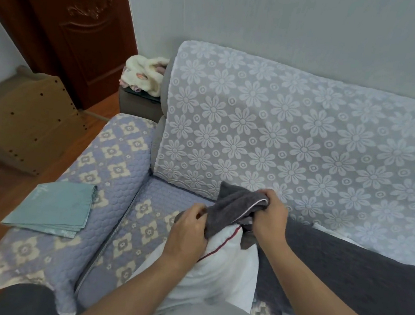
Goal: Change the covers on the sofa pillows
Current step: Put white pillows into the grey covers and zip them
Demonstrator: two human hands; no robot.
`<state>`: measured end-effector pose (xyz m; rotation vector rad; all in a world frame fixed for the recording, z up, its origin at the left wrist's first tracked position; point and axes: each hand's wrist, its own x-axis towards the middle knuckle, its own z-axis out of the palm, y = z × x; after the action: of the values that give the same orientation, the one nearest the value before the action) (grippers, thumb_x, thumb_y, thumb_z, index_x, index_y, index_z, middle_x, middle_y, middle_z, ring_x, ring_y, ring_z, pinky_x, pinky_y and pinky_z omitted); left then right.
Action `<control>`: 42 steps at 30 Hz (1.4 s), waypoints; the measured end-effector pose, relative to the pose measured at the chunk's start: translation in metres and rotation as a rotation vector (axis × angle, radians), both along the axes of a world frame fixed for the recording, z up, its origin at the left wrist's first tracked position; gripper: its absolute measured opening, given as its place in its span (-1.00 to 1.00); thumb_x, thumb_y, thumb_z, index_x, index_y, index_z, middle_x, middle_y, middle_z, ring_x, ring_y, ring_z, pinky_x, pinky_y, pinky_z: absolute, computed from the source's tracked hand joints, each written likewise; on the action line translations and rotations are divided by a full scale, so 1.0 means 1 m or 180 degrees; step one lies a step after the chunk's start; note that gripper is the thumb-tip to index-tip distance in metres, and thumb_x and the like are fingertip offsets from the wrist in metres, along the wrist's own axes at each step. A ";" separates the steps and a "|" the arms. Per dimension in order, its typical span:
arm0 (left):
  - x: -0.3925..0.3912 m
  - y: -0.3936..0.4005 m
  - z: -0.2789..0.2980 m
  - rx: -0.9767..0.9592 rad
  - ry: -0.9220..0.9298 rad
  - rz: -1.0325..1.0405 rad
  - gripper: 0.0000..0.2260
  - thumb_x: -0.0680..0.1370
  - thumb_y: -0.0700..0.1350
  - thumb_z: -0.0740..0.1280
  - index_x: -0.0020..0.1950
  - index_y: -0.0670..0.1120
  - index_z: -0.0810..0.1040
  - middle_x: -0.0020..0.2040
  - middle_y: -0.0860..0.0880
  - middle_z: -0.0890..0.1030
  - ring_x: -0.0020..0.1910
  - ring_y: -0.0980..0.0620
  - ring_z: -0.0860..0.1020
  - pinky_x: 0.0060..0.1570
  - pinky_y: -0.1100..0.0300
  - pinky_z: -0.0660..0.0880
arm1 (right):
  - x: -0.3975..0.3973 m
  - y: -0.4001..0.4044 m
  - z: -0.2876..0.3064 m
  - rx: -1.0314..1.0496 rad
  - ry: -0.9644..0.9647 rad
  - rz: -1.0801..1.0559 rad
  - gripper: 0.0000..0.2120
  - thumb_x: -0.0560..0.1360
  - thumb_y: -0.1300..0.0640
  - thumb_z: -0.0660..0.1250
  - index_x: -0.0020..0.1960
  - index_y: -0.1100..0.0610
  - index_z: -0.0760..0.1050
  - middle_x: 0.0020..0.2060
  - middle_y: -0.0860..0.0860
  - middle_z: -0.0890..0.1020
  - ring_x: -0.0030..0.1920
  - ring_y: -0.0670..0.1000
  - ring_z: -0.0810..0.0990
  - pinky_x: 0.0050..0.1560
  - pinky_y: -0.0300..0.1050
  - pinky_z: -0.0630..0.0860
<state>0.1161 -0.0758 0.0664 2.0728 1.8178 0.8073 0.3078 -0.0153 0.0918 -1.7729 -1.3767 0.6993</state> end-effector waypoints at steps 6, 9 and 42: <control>0.011 -0.002 0.003 -0.0639 -0.0755 0.0302 -0.88 0.52 -0.06 0.38 -0.07 -0.10 0.63 -0.12 -0.09 0.67 -0.07 -0.14 0.61 -0.11 0.05 0.53 | -0.028 -0.014 -0.008 -0.0216 -0.1188 0.1463 -0.76 0.32 0.32 0.18 -0.05 0.11 0.40 -0.13 0.02 0.54 -0.10 0.16 0.53 -0.13 0.13 0.46; 0.017 0.002 0.014 -0.1021 -0.0867 0.0654 -0.78 0.48 0.11 0.37 -0.13 -0.04 0.60 -0.15 -0.01 0.67 -0.09 -0.07 0.61 -0.10 0.09 0.51 | -0.034 -0.015 -0.013 -0.0335 -0.1195 0.1506 -0.76 0.39 0.30 0.21 0.02 0.10 0.41 -0.07 0.01 0.53 -0.05 0.15 0.52 -0.06 0.15 0.46; -0.002 -0.002 0.001 -0.1140 -0.0004 0.0862 -0.83 0.55 -0.01 0.33 -0.11 -0.09 0.60 -0.12 -0.12 0.68 -0.10 -0.18 0.63 -0.15 0.06 0.51 | -0.047 -0.035 -0.014 -0.0236 -0.0944 0.1220 -0.75 0.42 0.19 0.36 -0.19 0.07 0.26 -0.32 -0.04 0.49 -0.28 0.06 0.45 -0.26 0.01 0.30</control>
<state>0.1142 -0.0782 0.0672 1.6284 2.0920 0.4939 0.2603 -0.0503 0.0775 -1.7376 -1.9472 0.7121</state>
